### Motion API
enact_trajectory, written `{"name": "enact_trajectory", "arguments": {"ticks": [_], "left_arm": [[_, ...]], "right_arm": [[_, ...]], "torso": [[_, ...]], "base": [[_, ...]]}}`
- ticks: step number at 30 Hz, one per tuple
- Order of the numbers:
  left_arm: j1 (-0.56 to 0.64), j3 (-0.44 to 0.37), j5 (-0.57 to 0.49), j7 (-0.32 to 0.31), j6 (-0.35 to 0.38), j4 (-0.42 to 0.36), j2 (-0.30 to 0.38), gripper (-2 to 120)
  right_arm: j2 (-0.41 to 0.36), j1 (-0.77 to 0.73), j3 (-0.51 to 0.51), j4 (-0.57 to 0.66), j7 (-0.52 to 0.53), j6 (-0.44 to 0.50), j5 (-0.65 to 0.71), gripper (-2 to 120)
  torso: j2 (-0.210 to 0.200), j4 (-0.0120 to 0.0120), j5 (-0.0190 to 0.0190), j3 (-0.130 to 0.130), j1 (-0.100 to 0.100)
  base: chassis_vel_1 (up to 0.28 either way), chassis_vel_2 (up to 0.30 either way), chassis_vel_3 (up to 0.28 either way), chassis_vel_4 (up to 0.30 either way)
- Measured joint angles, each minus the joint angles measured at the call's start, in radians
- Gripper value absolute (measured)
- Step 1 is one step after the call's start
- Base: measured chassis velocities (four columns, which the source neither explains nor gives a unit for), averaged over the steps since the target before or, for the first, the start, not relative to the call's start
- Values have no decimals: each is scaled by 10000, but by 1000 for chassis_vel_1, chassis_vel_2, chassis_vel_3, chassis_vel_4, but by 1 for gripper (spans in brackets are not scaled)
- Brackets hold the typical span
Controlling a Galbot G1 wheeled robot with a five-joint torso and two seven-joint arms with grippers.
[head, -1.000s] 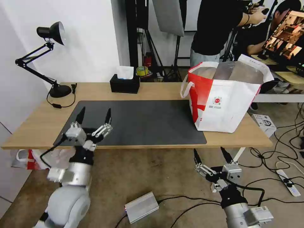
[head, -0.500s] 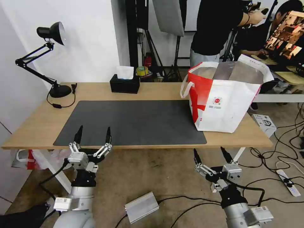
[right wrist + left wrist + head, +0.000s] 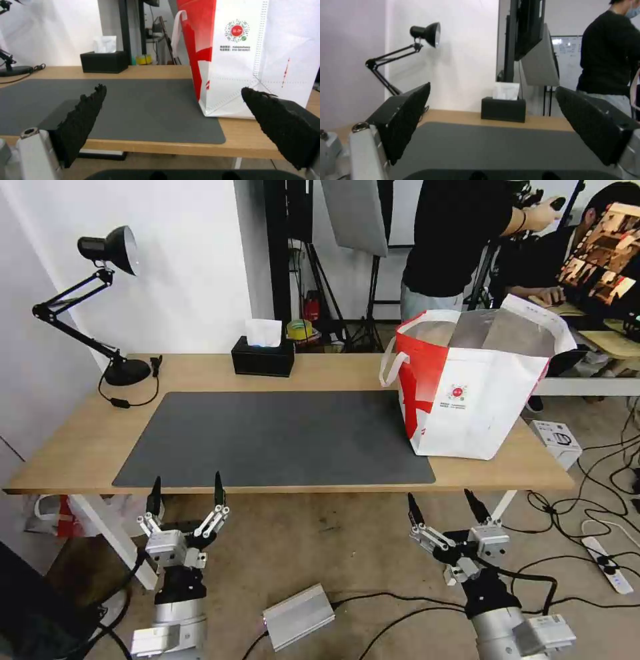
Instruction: Pick up the trash from the table and place it into the takeout bag.
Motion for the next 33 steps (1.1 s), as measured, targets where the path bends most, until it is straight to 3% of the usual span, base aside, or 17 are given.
{"name": "enact_trajectory", "arguments": {"ticks": [16, 33], "left_arm": [[360, 394, 637, -170, -33, 813, -254, 100], [267, 370, 538, -186, -21, 839, -208, 100]], "right_arm": [[0, 0, 0, 0, 0, 0, 0, 100], [0, 0, 0, 0, 0, 0, 0, 100]], "torso": [[1, 0, 0, 0, -1], [1, 0, 0, 0, -1]], "base": [[0, 0, 0, 0], [0, 0, 0, 0]]}}
